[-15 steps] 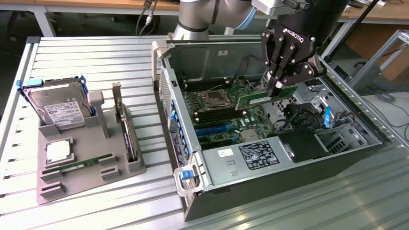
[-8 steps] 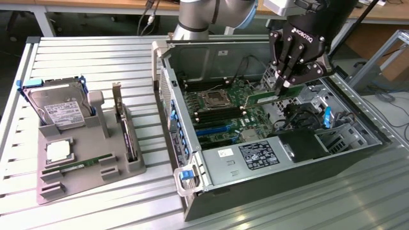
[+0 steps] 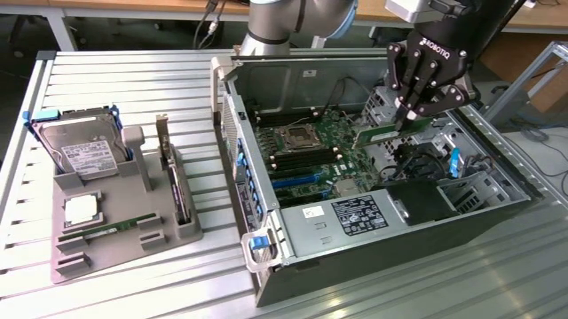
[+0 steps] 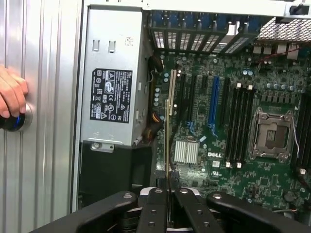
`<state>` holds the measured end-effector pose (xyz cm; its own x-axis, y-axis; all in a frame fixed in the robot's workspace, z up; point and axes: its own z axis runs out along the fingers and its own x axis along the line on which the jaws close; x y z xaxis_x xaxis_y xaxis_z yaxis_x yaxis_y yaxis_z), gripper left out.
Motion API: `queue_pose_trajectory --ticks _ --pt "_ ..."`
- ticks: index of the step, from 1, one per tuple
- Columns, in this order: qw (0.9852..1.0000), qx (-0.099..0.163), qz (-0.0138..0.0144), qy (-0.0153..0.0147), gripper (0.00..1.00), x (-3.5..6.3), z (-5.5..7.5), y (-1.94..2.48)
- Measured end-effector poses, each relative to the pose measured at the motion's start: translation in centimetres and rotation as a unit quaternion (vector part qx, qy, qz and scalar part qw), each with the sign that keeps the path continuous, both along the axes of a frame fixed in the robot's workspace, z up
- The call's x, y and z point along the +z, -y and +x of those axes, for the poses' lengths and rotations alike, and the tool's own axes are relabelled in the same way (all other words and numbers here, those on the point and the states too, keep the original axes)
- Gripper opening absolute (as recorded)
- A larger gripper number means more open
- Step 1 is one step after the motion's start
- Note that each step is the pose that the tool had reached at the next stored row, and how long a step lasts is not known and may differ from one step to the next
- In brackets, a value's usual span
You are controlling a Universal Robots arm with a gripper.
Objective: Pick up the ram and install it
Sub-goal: 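Pick up the ram and move it above insertion slot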
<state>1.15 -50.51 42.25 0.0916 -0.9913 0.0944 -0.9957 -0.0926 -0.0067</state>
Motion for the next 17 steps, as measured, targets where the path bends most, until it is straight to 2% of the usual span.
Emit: queue_pose_trajectory --ticks 7,11,17 --pt "1.0000 0.000 -0.0001 0.0000 0.12 0.00 1.7 0.00" --pt "1.0000 0.000 -0.0001 0.0000 0.12 0.00 3.3 0.00" --pt "1.0000 0.000 -0.0017 0.0000 0.12 0.00 3.9 -1.41"
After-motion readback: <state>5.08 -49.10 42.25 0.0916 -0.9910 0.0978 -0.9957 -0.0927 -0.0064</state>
